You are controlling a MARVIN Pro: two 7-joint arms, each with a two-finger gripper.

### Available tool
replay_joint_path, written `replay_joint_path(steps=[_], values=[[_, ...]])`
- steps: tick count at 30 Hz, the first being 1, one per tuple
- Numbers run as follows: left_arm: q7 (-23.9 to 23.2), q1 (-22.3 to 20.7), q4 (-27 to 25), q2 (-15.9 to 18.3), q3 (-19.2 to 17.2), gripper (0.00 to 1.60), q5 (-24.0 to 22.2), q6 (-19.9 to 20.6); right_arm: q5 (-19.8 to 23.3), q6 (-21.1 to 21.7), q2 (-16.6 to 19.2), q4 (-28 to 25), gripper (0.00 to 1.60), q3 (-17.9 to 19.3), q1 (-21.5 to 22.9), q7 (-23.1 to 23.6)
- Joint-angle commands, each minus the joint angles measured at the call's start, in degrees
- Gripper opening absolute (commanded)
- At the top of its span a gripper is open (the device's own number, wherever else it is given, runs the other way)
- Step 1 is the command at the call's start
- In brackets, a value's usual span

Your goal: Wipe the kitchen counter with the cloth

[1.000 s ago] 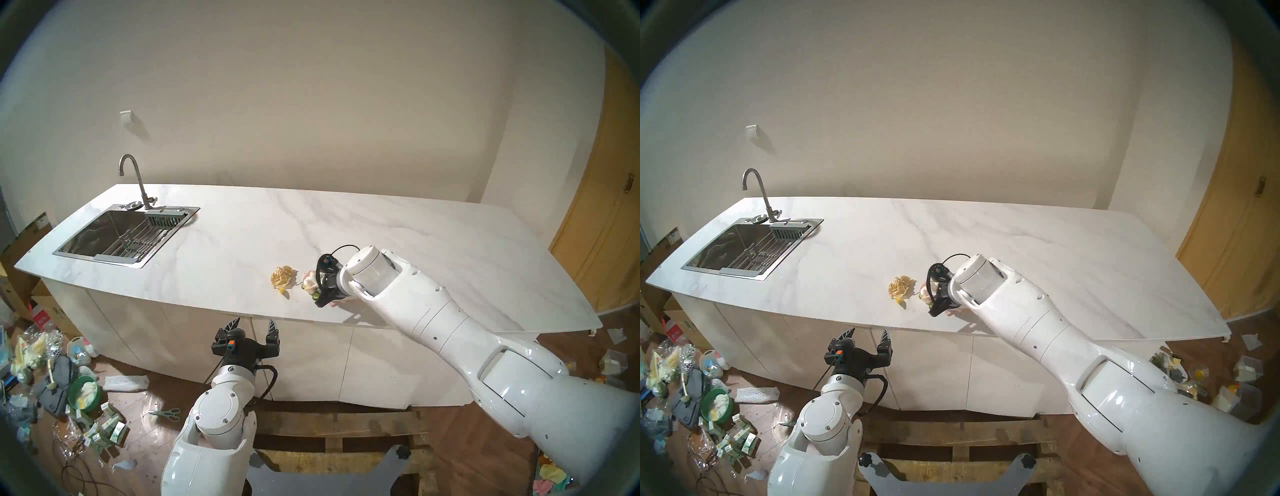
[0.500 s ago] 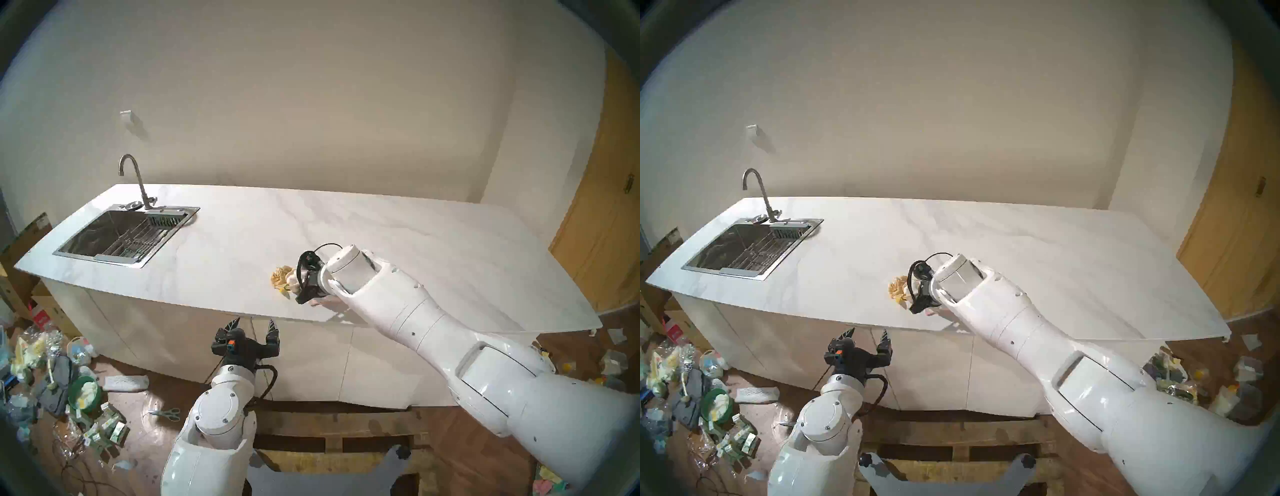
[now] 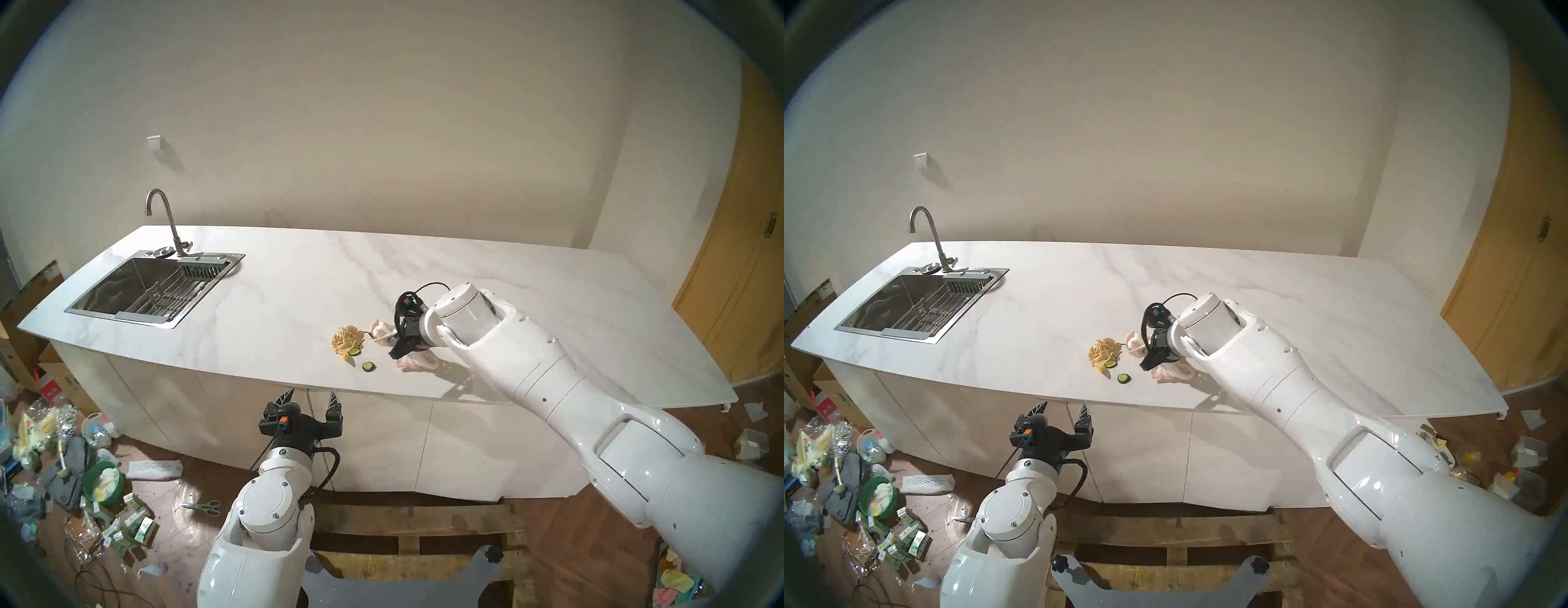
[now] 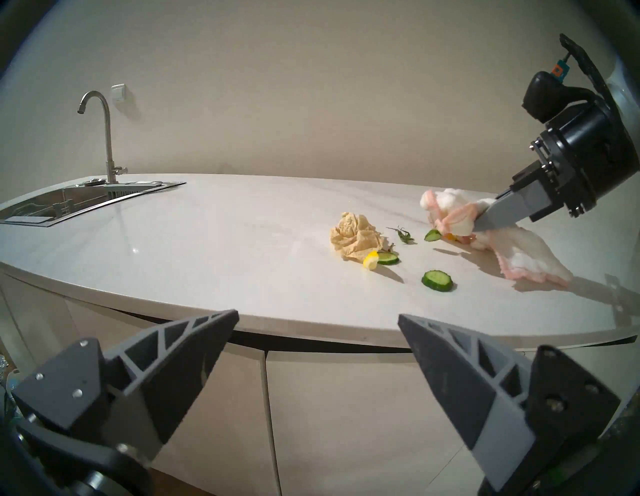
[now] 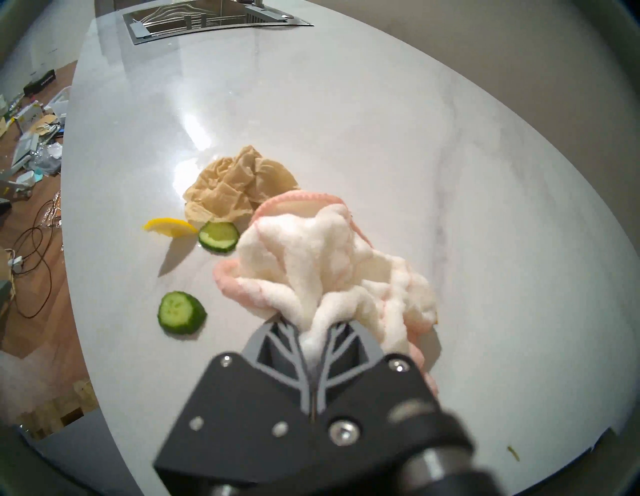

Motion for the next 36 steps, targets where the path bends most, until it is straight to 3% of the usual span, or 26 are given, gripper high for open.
replay_joint_path(steps=[1, 7, 13, 17, 25, 29, 36], values=[[-0.23, -0.39, -1.49, 0.06, 0.14, 1.60, -0.03, -0.39, -0.02, -0.13, 6.60, -4.16, 0.00, 2.36, 2.90, 4.58], [-0.26, -0.34, -1.58, 0.09, 0.14, 1.60, -0.05, -0.39, -1.83, -1.78, 10.36, -5.80, 0.00, 1.73, 4.25, 8.65], [-0.37, -0.20, -1.82, 0.15, 0.14, 1.60, -0.12, -0.31, -4.65, -4.61, 8.96, -4.48, 0.00, 1.83, 2.66, 3.72], [-0.38, -0.19, -1.84, 0.16, 0.14, 1.60, -0.14, -0.29, -6.26, -4.89, 6.71, -3.40, 0.00, 3.64, 1.31, -1.70], [-0.34, -0.22, -1.78, 0.15, 0.15, 1.60, -0.12, -0.32, -10.35, -6.17, 1.31, 0.67, 0.00, 4.41, -0.19, -8.22], [-0.31, -0.25, -1.73, 0.14, 0.15, 1.60, -0.11, -0.34, -11.08, -7.10, -1.68, 4.41, 0.00, 2.84, -0.45, -12.45], [-0.25, -0.32, -1.61, 0.12, 0.16, 1.60, -0.08, -0.36, -10.06, -9.01, -5.50, 11.48, 0.00, -1.97, 0.60, -14.98]])
